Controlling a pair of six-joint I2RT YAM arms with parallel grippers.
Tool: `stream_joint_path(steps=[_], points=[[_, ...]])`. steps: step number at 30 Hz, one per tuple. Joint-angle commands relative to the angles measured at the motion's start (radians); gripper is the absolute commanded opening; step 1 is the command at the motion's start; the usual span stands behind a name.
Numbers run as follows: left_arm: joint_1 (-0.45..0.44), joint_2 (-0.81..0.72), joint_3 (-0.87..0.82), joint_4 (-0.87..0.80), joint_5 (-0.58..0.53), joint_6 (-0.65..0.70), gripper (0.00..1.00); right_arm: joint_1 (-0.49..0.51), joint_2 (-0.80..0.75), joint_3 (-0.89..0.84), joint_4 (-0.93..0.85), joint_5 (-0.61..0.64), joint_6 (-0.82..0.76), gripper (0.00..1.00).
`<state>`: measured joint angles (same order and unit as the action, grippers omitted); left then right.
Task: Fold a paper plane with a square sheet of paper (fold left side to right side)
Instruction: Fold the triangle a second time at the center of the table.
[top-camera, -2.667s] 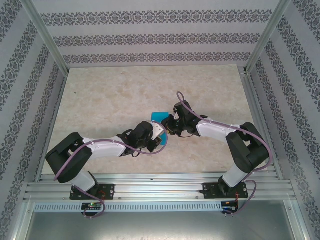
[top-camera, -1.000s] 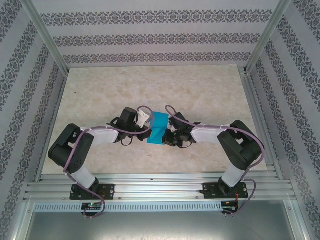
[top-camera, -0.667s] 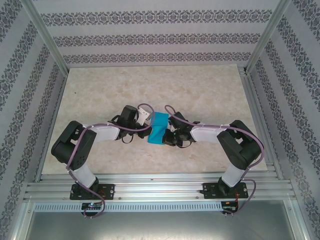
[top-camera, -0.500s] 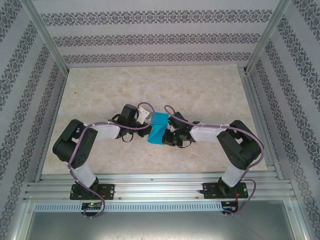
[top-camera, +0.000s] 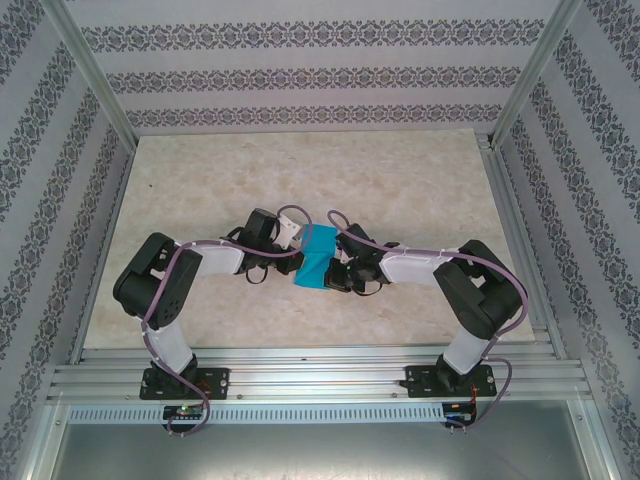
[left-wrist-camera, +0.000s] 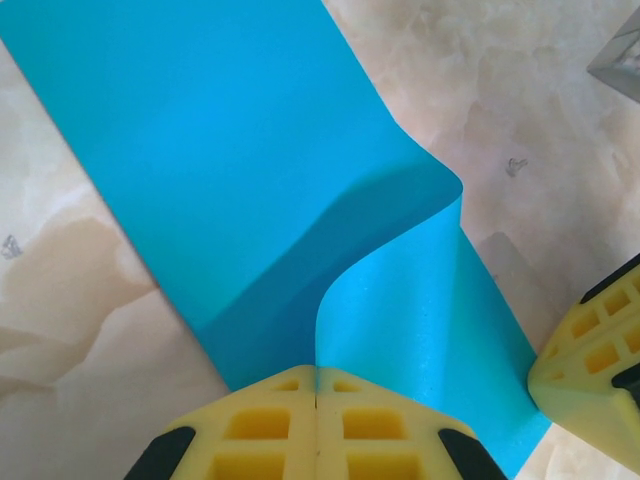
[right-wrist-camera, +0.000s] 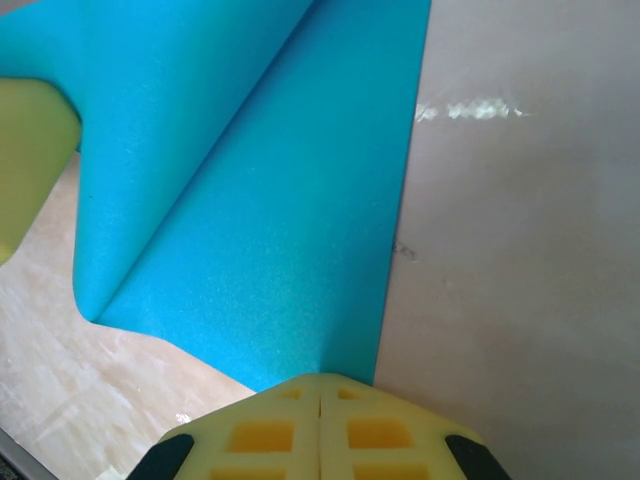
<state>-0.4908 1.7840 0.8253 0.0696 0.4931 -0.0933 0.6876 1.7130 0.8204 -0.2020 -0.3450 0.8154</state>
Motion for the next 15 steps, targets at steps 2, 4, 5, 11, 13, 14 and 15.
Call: stream_joint_path(steps=[2, 4, 5, 11, 13, 14, 15], points=[[0.017, 0.011, 0.013, -0.004, 0.000, 0.026, 0.00, 0.016, 0.022, 0.002, -0.060, 0.035, -0.019, 0.07], [0.017, 0.009, 0.009, -0.002, -0.008, 0.026, 0.00, 0.016, 0.022, 0.002, -0.062, 0.036, -0.019, 0.07], [0.017, 0.008, 0.008, -0.001, -0.013, 0.026, 0.00, 0.015, 0.022, 0.002, -0.063, 0.037, -0.020, 0.07], [0.020, 0.004, 0.003, -0.007, -0.036, 0.027, 0.00, 0.015, 0.024, 0.003, -0.066, 0.039, -0.021, 0.07], [0.020, 0.003, 0.002, -0.005, -0.043, 0.027, 0.00, 0.017, 0.024, 0.003, -0.065, 0.040, -0.021, 0.07], [0.021, 0.002, 0.000, -0.006, -0.044, 0.027, 0.00, 0.018, 0.023, 0.003, -0.066, 0.040, -0.022, 0.07], [0.021, 0.004, 0.000, -0.007, -0.044, 0.027, 0.00, 0.018, 0.024, 0.003, -0.066, 0.040, -0.022, 0.07]])
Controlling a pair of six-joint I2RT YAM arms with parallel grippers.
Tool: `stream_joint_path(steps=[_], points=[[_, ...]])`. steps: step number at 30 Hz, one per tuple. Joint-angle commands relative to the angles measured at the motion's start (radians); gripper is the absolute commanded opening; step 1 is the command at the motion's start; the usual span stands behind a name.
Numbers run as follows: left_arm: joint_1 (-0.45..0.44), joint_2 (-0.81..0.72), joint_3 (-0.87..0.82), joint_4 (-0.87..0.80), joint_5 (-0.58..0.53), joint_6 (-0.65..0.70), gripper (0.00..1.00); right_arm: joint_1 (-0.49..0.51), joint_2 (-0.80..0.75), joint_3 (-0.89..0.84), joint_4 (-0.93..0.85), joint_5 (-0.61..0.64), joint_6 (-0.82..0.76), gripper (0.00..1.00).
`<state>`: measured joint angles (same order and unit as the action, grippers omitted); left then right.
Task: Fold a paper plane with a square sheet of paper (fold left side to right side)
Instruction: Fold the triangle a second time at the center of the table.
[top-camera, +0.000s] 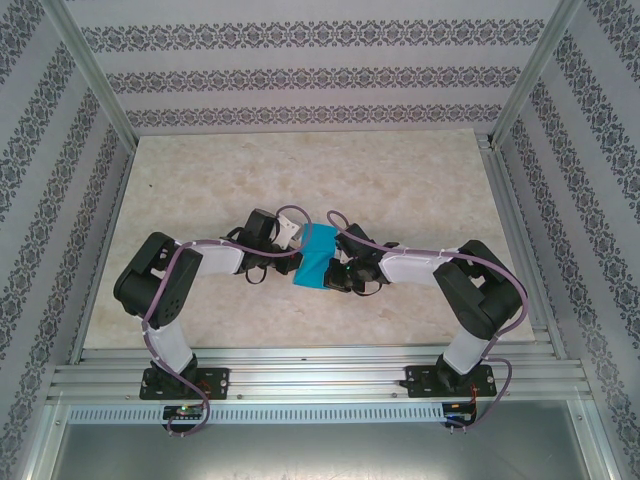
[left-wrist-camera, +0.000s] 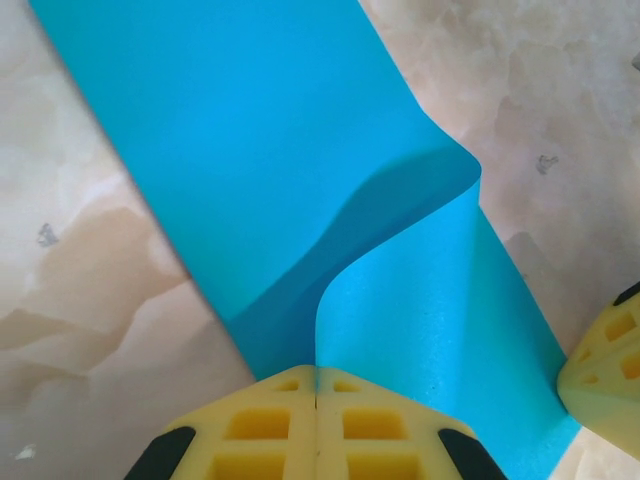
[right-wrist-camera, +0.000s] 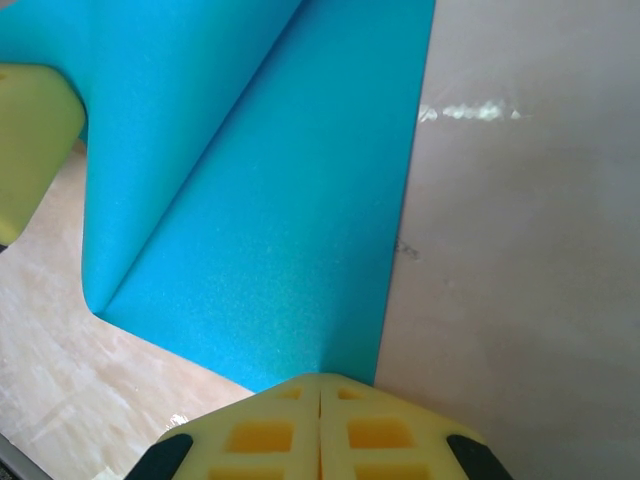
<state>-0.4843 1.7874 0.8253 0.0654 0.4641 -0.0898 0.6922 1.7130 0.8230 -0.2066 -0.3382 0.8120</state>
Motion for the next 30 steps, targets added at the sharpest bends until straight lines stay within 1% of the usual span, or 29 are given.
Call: stream_joint_path(steps=[1, 10, 19, 30], points=[[0.015, 0.002, 0.000, -0.002, -0.017, 0.024, 0.00, 0.013, 0.025, 0.001, -0.061, 0.033, -0.017, 0.07], [0.015, 0.026, 0.000, 0.014, 0.017, 0.024, 0.00, 0.015, 0.007, 0.002, -0.028, 0.027, -0.016, 0.09], [0.015, 0.026, 0.002, 0.016, 0.052, 0.033, 0.00, -0.015, -0.107, 0.031, -0.037, 0.039, -0.031, 0.16], [0.012, -0.002, -0.006, 0.029, 0.097, 0.035, 0.00, -0.036, -0.084, 0.018, -0.001, 0.036, -0.005, 0.13]])
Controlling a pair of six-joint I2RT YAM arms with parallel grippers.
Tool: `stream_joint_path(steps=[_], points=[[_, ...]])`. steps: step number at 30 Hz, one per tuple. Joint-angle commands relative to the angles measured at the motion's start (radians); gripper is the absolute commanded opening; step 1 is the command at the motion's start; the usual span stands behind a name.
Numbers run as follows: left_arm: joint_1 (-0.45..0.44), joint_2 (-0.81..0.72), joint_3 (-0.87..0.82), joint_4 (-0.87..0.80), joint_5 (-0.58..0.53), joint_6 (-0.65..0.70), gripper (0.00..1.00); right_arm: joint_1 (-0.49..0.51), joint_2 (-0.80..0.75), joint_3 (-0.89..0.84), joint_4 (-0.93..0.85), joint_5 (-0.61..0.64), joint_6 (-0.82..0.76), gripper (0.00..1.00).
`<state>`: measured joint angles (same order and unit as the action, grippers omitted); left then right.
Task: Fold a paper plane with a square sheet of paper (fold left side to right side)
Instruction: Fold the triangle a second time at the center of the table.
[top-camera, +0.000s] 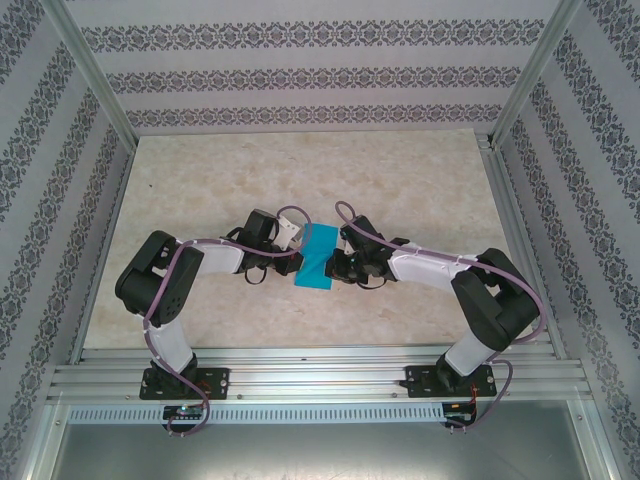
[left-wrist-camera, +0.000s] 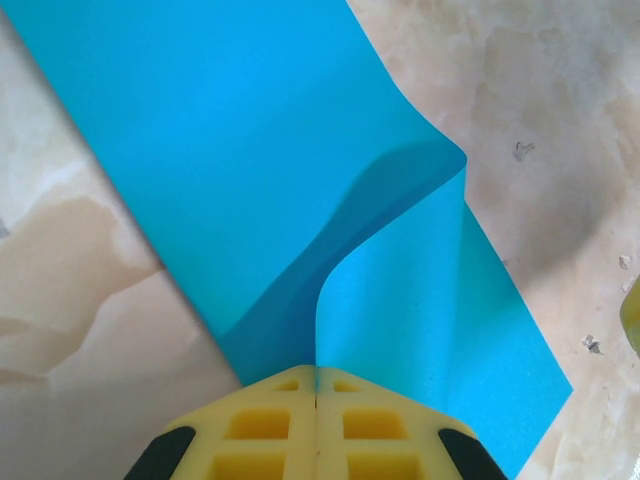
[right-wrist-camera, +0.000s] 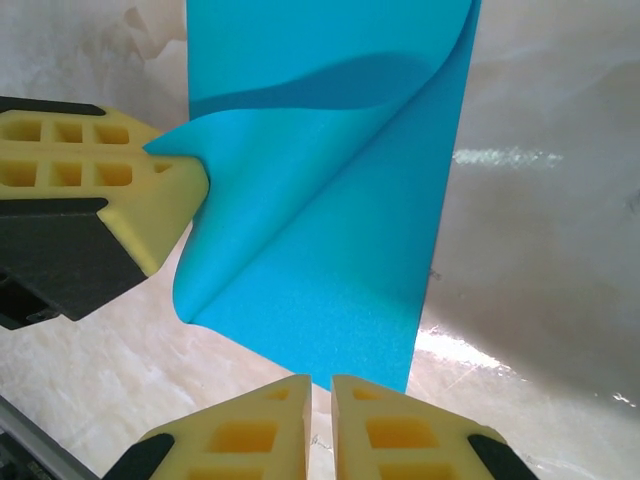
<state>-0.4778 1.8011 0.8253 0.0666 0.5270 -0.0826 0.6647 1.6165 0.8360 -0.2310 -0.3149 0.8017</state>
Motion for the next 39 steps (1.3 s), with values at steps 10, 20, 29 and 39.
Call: stream_joint_path(steps=[10, 20, 29, 39], points=[[0.005, 0.004, -0.002, 0.030, 0.003, 0.024, 0.00, 0.001, 0.042, 0.032, 0.111, -0.013, 0.044, 0.13], [0.005, 0.015, -0.003, 0.030, -0.004, 0.024, 0.00, 0.006, 0.163, 0.123, 0.175, -0.022, 0.073, 0.12], [0.005, 0.018, -0.001, 0.029, -0.011, 0.024, 0.00, 0.008, 0.232, 0.152, 0.183, -0.025, 0.071, 0.12], [0.005, 0.023, 0.000, 0.029, -0.016, 0.023, 0.00, 0.007, 0.258, 0.144, 0.174, -0.022, 0.065, 0.12]])
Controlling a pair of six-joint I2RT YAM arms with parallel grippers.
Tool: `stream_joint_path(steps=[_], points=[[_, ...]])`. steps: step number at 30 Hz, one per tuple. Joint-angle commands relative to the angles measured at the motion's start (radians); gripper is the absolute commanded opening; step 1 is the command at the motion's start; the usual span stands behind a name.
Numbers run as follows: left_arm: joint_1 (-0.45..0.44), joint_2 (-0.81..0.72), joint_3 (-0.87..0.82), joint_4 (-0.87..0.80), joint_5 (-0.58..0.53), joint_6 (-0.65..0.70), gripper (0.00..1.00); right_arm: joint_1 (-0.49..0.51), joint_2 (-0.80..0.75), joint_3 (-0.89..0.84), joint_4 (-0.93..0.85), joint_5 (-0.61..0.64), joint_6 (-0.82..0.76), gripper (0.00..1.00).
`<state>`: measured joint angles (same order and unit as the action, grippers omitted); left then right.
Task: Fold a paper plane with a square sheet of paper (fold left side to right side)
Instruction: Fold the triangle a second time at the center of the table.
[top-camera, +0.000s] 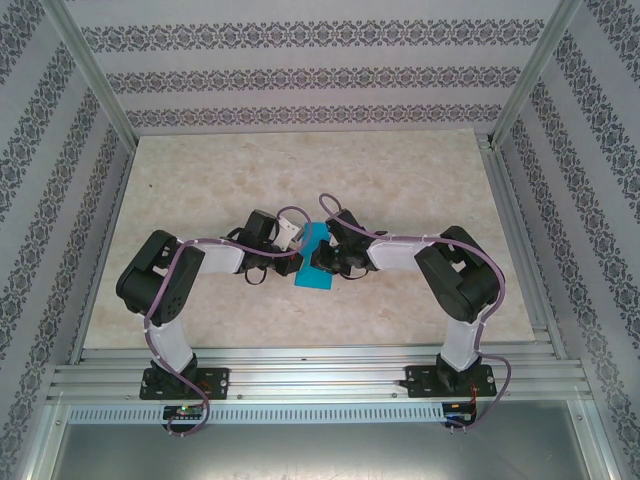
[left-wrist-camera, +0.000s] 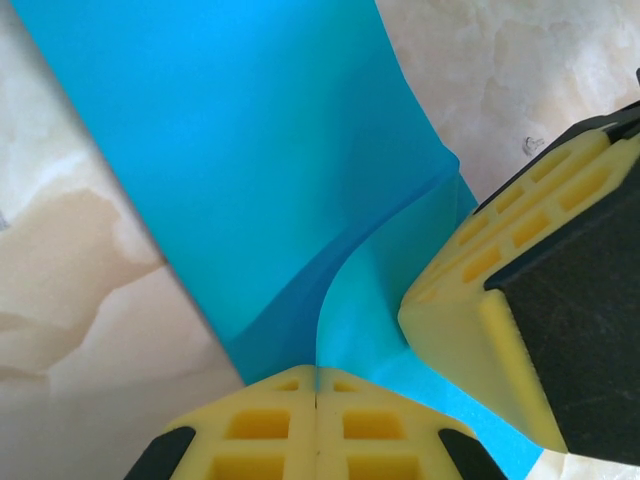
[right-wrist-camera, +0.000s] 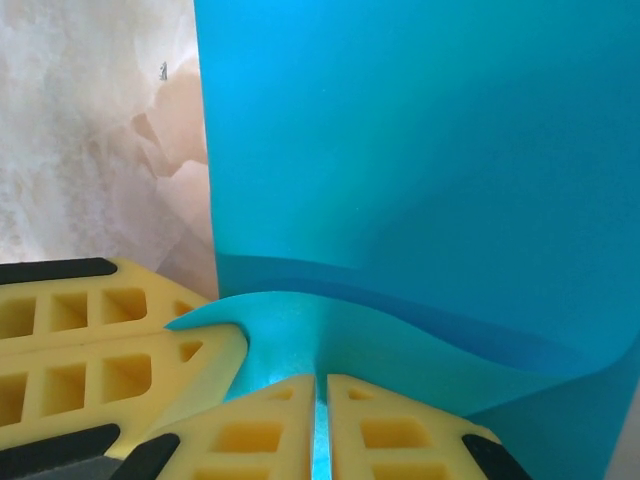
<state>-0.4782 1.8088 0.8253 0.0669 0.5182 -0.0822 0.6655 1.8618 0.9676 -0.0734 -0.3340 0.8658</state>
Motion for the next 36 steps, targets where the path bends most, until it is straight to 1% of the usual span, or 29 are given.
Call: stream_joint_path(steps=[1, 11, 18, 19, 20, 21, 23, 27, 29, 31, 36], points=[[0.006, 0.015, 0.000, 0.027, -0.010, 0.024, 0.00, 0.008, 0.014, 0.012, 0.017, -0.005, 0.001, 0.12], [0.006, 0.016, 0.000, 0.028, -0.038, 0.015, 0.00, 0.007, 0.029, 0.005, 0.021, -0.011, 0.002, 0.12], [0.005, -0.008, -0.013, 0.040, -0.032, -0.002, 0.00, 0.008, 0.045, -0.003, -0.013, -0.005, 0.002, 0.12], [0.005, -0.017, -0.015, 0.040, -0.032, -0.006, 0.01, 0.007, 0.047, -0.003, -0.021, -0.005, 0.004, 0.12], [0.006, -0.031, -0.018, 0.037, -0.031, -0.011, 0.04, 0.007, 0.049, -0.004, -0.034, -0.005, 0.003, 0.12], [0.007, -0.048, -0.022, 0.036, -0.030, -0.020, 0.11, 0.007, 0.052, -0.006, -0.043, -0.004, 0.001, 0.12], [0.012, -0.089, -0.034, 0.036, -0.027, -0.038, 0.20, 0.007, 0.052, -0.012, -0.055, -0.004, -0.004, 0.12], [0.035, -0.196, -0.078, 0.037, -0.028, -0.097, 0.26, 0.007, 0.048, -0.016, -0.077, 0.003, -0.017, 0.12], [0.039, -0.241, -0.104, 0.045, -0.006, -0.128, 0.26, 0.007, 0.046, -0.014, -0.079, 0.005, -0.019, 0.12], [0.039, -0.268, -0.118, 0.043, 0.033, -0.155, 0.23, 0.007, 0.046, -0.013, -0.080, 0.006, -0.022, 0.12], [0.012, -0.279, -0.164, 0.077, 0.118, -0.239, 0.16, 0.008, 0.045, -0.012, -0.081, 0.007, -0.023, 0.12]])
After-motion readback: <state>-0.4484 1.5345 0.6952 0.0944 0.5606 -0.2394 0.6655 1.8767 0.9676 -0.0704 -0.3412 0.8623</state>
